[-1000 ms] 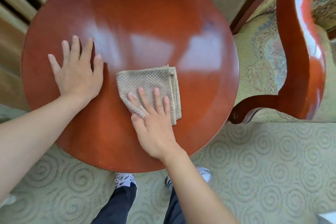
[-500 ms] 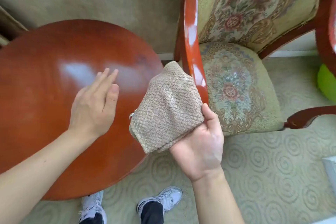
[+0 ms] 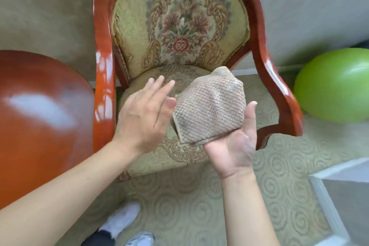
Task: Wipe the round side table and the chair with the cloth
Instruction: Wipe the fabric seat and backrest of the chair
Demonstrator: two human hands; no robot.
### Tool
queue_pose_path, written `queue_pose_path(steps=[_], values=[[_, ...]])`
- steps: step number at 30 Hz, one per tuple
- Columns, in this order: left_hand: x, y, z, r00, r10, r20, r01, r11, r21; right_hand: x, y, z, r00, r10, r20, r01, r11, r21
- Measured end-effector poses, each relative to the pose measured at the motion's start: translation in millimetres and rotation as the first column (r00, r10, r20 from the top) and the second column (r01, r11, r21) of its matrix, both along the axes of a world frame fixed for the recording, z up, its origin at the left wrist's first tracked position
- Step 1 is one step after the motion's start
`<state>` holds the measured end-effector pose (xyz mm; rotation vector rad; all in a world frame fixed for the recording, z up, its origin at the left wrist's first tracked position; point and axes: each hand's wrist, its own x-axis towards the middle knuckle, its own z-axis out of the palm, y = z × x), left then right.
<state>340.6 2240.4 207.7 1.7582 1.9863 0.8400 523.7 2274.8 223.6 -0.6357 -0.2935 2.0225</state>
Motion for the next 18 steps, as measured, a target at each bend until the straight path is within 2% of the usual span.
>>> queue_pose_path(steps=[5, 10, 15, 18], values=[[37, 21, -47, 0.991, 0.130, 0.014, -0.121, 0.955, -0.270, 40, 39, -26, 0.996, -0.081, 0.049, 0.084, 0.993, -0.078], [57, 43, -126, 0.978, 0.209, -0.022, -0.188, 0.825, -0.533, 78, 87, -49, 0.977, -0.038, 0.208, 0.068, 0.988, -0.138], [63, 66, -206, 0.964, 0.234, -0.125, -0.260, 0.734, -0.628, 116, 142, -82, 0.940, -0.050, 0.339, 0.100, 0.986, -0.132], [52, 81, -241, 0.933, 0.238, -0.269, -0.354, 0.733, -0.581, 130, 172, -105, 0.884, -0.067, 0.462, 0.122, 0.988, -0.091]])
